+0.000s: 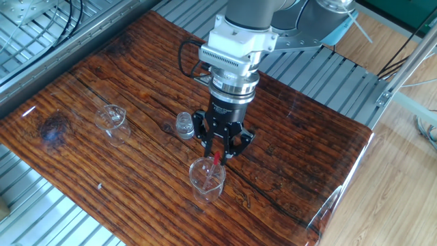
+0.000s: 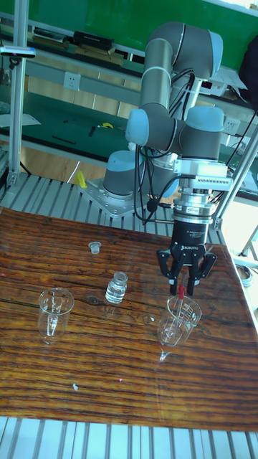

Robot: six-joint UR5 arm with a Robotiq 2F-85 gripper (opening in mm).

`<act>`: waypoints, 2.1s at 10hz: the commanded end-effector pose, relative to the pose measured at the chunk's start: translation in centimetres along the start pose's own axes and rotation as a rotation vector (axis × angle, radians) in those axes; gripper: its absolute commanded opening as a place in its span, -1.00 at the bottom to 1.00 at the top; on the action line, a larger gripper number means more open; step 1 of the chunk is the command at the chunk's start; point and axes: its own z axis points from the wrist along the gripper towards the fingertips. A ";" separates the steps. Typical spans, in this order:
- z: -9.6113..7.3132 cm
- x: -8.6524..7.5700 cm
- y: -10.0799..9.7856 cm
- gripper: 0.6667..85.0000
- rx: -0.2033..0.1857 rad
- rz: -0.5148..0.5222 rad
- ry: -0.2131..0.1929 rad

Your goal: Transfer liquid using a dropper

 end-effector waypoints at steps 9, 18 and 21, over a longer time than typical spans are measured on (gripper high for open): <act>0.1 0.1 -0.1 -0.19 0.007 0.019 0.007; 0.0 0.0 0.3 -0.28 0.009 0.035 0.007; 0.1 0.0 0.3 -0.33 0.013 0.037 0.008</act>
